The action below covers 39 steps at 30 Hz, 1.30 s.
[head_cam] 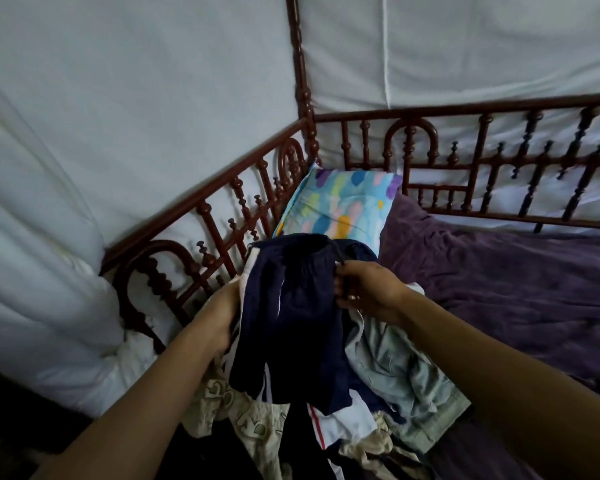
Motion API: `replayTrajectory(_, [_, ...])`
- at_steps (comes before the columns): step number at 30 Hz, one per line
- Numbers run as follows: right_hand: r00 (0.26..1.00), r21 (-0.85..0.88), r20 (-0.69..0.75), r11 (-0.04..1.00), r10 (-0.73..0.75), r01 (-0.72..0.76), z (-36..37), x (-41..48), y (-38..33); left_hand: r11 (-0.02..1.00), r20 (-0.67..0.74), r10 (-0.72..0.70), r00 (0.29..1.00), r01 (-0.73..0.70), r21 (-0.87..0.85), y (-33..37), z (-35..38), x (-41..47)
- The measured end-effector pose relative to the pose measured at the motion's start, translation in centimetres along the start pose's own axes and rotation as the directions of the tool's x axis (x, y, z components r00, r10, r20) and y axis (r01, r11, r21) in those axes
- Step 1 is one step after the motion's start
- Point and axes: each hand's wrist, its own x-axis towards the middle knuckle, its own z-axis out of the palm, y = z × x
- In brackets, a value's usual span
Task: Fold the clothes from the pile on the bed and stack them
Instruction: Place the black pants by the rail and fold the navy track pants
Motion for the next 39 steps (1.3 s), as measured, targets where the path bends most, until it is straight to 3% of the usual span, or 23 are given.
replayTrajectory(2, [1.000,0.019,-0.014,1.000,0.019,-0.018,0.1,-0.5,-0.6,1.000,-0.126,-0.007,0.992,0.009,0.015,-1.6,-0.8,0.1])
replayTrajectory(7, [0.989,0.193,-0.113,0.979,0.094,-0.071,1.0,-1.3,-1.3,0.993,-0.106,-0.111,0.988,0.116,0.036,-1.9,-1.5,0.4])
replayTrajectory(9, [0.986,0.237,-0.136,0.970,0.094,-0.060,1.3,-1.2,-1.6,0.990,-0.008,-0.122,0.992,0.121,-0.077,-1.9,-2.2,1.0])
replayTrajectory(11, [0.982,0.240,-0.156,0.968,0.110,-0.070,1.6,-1.0,-2.0,0.977,0.211,-0.104,0.972,0.140,-0.163,-1.8,-2.4,1.4])
replayTrajectory(13, [0.974,0.236,-0.187,0.968,0.128,-0.082,2.0,-0.4,-2.4,0.995,0.334,-0.076,0.940,0.093,-0.035,-2.2,-2.1,1.9])
replayTrajectory(16, [0.959,0.238,-0.246,0.968,0.142,-0.082,2.9,0.9,-2.8,0.932,0.343,0.045,0.938,-0.163,0.323,-3.6,-1.7,2.9])
replayTrajectory(18, [0.962,0.223,-0.253,0.974,0.099,-0.041,3.3,1.7,-3.0,0.873,0.328,0.093,0.940,-0.236,0.426,-3.2,-1.9,3.7])
replayTrajectory(20, [0.972,0.061,-0.233,0.997,-0.026,0.041,3.2,2.0,-3.5,0.837,0.310,0.127,0.942,-0.270,0.476,-1.3,-2.7,4.8])
replayTrajectory(21, [0.968,-0.129,-0.215,0.986,-0.132,0.106,2.7,2.0,-3.8,0.813,0.316,0.140,0.938,-0.291,0.505,0.1,-3.2,5.3])
replayTrajectory(22, [0.953,-0.368,-0.183,0.916,-0.241,0.161,2.3,2.0,-4.2,0.781,0.329,0.151,0.932,-0.317,0.539,1.7,-3.6,5.8])
replayTrajectory(23, [0.935,-0.620,-0.137,0.765,-0.326,0.176,1.7,2.2,-4.5,0.746,0.349,0.165,0.922,-0.349,0.568,3.4,-4.0,6.1])
replayTrajectory(25, [0.930,-0.932,-0.085,0.358,-0.358,0.052,0.6,2.6,-4.8,0.664,0.405,0.226,0.886,-0.444,0.602,6.9,-4.3,6.2])
replayTrajectory(27, [0.938,-0.980,-0.179,0.133,-0.295,-0.146,-0.4,2.5,-5.0,0.513,0.461,0.304,0.834,-0.551,0.658,9.9,-4.2,6.1])
replayTrajectory(29, [0.916,-0.959,-0.267,-0.015,-0.301,-0.284,-1.8,2.0,-5.2,0.372,0.481,0.381,0.790,-0.607,0.702,12.6,-4.2,5.8])
replayTrajectory(31, [0.901,-0.923,-0.332,-0.099,-0.280,-0.371,-3.8,1.1,-5.4,0.315,0.485,0.446,0.753,-0.639,0.702,14.9,-4.7,5.8])
replayTrajectory(33, [0.895,-0.914,-0.385,-0.042,-0.225,-0.403,-5.1,-0.5,-6.5,0.309,0.514,0.445,0.733,-0.664,0.681,16.8,-5.2,5.8])
replayTrajectory(34, [0.885,-0.909,-0.417,0.083,-0.207,-0.409,-5.5,-1.5,-7.3,0.278,0.547,0.430,0.718,-0.682,0.677,17.5,-5.3,5.9])
replayTrajectory(37, [0.796,-0.651,-0.576,0.694,-0.188,-0.307,-4.7,-4.6,-10.7,0.115,0.618,0.399,0.678,-0.705,0.700,19.4,-4.7,6.1])
replayTrajectory(39, [0.754,-0.515,-0.602,0.849,-0.263,-0.116,-4.0,-6.7,-12.8,0.071,0.660,0.362,0.658,-0.725,0.685,20.6,-3.4,6.3])
